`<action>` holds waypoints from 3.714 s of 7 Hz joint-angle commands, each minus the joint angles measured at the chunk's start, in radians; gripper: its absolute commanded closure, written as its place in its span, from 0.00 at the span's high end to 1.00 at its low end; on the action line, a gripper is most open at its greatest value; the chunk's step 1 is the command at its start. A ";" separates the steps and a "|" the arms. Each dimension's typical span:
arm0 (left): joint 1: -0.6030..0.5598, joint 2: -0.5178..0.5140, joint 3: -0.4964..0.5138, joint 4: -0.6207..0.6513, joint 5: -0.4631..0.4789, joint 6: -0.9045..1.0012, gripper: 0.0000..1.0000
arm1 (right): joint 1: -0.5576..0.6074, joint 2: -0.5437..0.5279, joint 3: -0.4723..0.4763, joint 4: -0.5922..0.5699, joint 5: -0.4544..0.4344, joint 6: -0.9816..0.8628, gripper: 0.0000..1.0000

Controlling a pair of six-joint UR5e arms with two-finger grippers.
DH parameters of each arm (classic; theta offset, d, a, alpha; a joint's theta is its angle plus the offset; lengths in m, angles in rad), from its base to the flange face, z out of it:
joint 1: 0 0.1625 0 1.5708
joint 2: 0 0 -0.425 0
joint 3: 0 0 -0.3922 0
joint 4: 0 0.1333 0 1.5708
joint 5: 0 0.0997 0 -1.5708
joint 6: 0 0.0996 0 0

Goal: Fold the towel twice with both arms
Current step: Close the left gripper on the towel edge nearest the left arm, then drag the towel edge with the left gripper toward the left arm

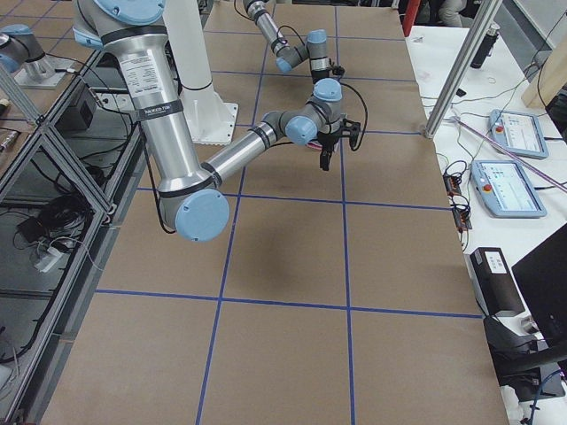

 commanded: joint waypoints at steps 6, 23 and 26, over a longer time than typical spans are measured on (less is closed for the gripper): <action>-0.005 0.002 0.000 0.000 -0.002 0.000 0.42 | -0.001 0.003 0.001 0.000 0.000 0.000 1.00; -0.047 0.139 -0.136 -0.005 -0.069 0.078 0.00 | -0.001 0.005 0.004 0.002 -0.003 0.002 1.00; -0.057 0.274 -0.250 -0.005 -0.069 0.193 0.00 | 0.001 -0.007 0.024 0.002 -0.003 0.002 1.00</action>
